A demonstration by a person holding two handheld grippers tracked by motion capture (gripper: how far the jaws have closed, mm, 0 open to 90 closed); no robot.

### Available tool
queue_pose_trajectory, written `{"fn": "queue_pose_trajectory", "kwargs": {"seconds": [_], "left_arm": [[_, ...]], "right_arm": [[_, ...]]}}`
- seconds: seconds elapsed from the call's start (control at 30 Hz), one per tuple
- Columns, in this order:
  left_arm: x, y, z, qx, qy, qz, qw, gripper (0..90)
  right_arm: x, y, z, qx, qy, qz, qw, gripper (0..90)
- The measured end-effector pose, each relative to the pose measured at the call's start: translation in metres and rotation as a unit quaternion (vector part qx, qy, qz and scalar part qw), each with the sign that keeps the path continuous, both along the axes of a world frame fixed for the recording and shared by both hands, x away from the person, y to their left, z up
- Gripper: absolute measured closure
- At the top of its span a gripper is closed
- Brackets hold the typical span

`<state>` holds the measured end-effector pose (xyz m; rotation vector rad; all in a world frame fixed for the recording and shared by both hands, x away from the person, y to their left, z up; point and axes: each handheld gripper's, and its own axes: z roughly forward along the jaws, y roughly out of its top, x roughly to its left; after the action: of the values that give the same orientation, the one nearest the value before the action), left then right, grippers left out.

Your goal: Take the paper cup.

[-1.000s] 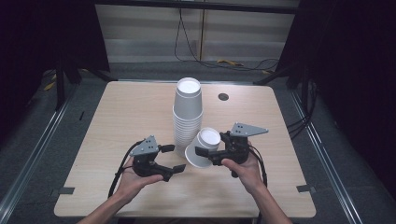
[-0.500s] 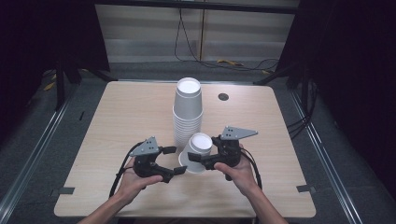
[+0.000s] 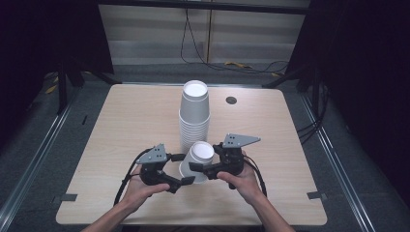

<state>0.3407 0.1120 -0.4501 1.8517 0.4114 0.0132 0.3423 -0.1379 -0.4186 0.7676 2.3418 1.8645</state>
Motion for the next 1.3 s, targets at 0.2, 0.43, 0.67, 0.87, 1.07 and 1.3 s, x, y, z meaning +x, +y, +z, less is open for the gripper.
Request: {"fn": "queue_pose_trajectory", "kwargs": {"seconds": [0.2, 0.43, 0.67, 0.87, 1.07, 1.3], "left_arm": [[-0.001, -0.003, -0.001, 0.002, 0.002, 0.000, 1.0000, 7.5], [-0.003, -0.007, -0.004, 0.001, 0.004, 0.003, 1.0000, 5.9], [-0.005, -0.009, -0.006, 0.006, 0.002, 0.007, 1.0000, 2.1], [-0.006, -0.010, -0.005, 0.004, -0.003, 0.001, 1.0000, 8.5], [-0.007, -0.009, -0.003, 0.009, -0.017, -0.003, 0.9998, 12.2], [-0.008, -0.009, -0.004, 0.017, -0.023, -0.009, 0.9995, 13.9]], "right_arm": [[-0.002, 0.006, -0.002, 0.003, 0.001, 0.009, 1.0000, 22.2], [-0.003, 0.014, -0.007, 0.010, 0.000, 0.024, 0.9997, 22.2], [-0.004, 0.018, -0.009, 0.018, 0.006, 0.033, 0.9993, 22.1], [-0.004, 0.021, -0.008, 0.026, 0.004, 0.036, 0.9990, 22.1], [-0.004, 0.018, -0.008, 0.029, 0.006, 0.035, 0.9990, 21.4], [-0.004, 0.018, -0.008, 0.015, 0.022, 0.041, 0.9988, 20.1]]}}
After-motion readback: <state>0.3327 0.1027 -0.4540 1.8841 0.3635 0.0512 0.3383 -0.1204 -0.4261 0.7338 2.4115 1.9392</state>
